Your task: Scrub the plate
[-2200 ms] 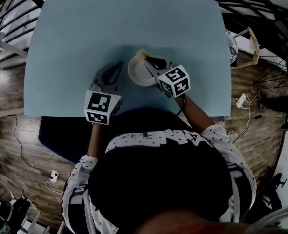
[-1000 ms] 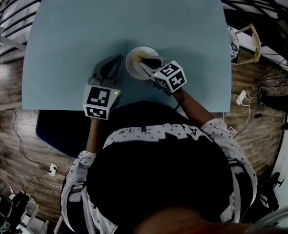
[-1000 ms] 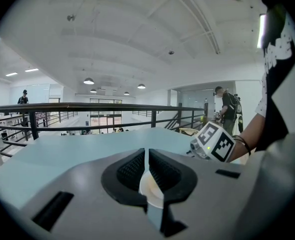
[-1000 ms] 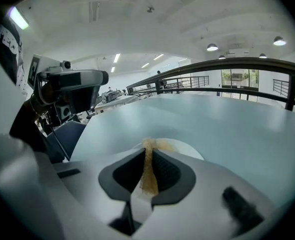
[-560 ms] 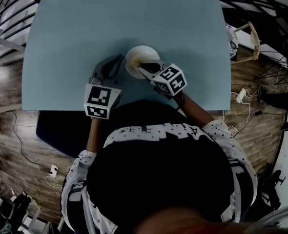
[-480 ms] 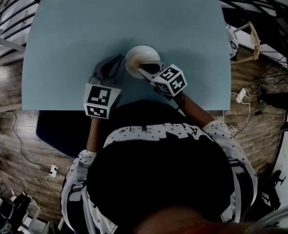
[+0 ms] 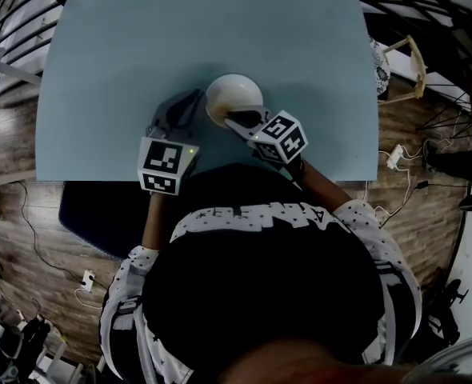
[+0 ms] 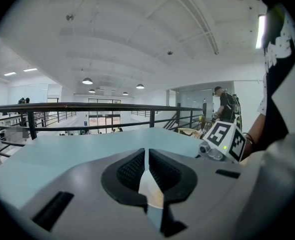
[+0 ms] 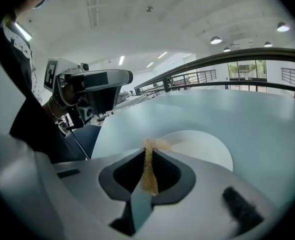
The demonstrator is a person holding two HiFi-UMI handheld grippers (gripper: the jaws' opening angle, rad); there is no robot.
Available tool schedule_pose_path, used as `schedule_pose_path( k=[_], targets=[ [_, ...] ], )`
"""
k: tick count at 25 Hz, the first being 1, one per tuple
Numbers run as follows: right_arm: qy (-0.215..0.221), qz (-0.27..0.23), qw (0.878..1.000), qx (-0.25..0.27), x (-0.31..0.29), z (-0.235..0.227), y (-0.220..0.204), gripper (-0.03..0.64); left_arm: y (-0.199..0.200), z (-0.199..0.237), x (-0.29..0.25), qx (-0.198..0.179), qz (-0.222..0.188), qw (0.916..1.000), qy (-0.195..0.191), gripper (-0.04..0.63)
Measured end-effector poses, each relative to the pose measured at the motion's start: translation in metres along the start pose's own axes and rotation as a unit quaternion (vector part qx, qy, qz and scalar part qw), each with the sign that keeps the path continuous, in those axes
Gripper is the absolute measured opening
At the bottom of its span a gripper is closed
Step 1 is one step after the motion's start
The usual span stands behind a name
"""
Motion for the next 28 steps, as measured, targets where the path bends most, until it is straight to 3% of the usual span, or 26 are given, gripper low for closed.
schedule_pose_path(
  k=[12,17,21,28],
  targets=[
    [0.049,0.0,0.999,0.007,-0.001,0.024,0.002,0.052,0.0,0.0,0.0,0.0,0.001,1.0,0.001,0.015],
    [0.044,-0.003,0.999,0.009,0.001,0.023,0.002,0.052,-0.001,-0.002,0.0,0.0,0.0,1.0,0.0,0.015],
    [0.015,-0.033,0.999,0.004,0.006,0.011,0.012,0.052,-0.001,-0.001,0.0,0.0,0.001,1.0,0.0,0.015],
    [-0.093,-0.066,0.993,0.009,0.021,-0.05,0.023,0.052,0.002,0.002,0.001,-0.002,0.001,1.0,0.003,0.015]
  ],
)
Point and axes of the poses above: the fingertips, and each gripper's own axes: x backward along the fingers, z to its left, y out of its top, the point moved 4 cm from there along x, backward along the fingers, and after that the axes turned 9 degrees about x, right-handed, at the moved point
